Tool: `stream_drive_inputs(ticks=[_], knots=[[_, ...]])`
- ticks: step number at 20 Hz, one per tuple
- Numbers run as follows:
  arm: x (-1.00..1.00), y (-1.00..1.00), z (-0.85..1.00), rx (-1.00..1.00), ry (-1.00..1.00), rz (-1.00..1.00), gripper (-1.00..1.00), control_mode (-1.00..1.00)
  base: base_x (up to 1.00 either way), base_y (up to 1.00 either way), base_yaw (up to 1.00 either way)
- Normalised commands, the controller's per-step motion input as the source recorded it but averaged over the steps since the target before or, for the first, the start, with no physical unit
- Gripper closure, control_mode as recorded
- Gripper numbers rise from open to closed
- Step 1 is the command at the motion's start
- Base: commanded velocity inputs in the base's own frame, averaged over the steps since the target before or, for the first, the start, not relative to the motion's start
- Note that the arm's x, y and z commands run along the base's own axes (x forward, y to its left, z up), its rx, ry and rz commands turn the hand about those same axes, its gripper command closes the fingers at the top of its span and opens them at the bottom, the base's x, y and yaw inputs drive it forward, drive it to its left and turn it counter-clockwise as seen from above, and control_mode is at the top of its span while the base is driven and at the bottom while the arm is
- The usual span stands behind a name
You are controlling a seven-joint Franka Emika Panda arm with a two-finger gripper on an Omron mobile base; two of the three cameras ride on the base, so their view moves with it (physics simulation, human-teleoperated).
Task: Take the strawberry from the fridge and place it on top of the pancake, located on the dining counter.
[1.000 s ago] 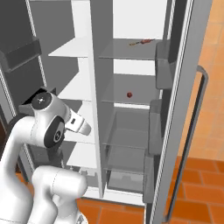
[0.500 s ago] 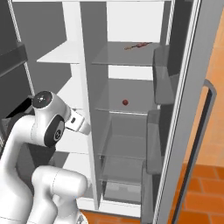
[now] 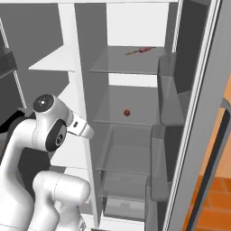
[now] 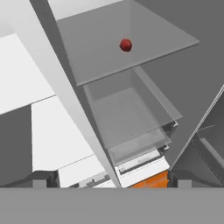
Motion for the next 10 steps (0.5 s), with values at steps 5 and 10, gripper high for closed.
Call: stream_drive_inputs(ticks=[5, 10], knots=[[0.00, 0.00, 0.00, 0.00, 0.00, 0.00, -1.00, 1.00, 0.50, 0.08, 0.00], [0.00, 0.00, 0.00, 0.00, 0.00, 0.00, -1.00, 1.00, 0.33, 0.01, 0.00]])
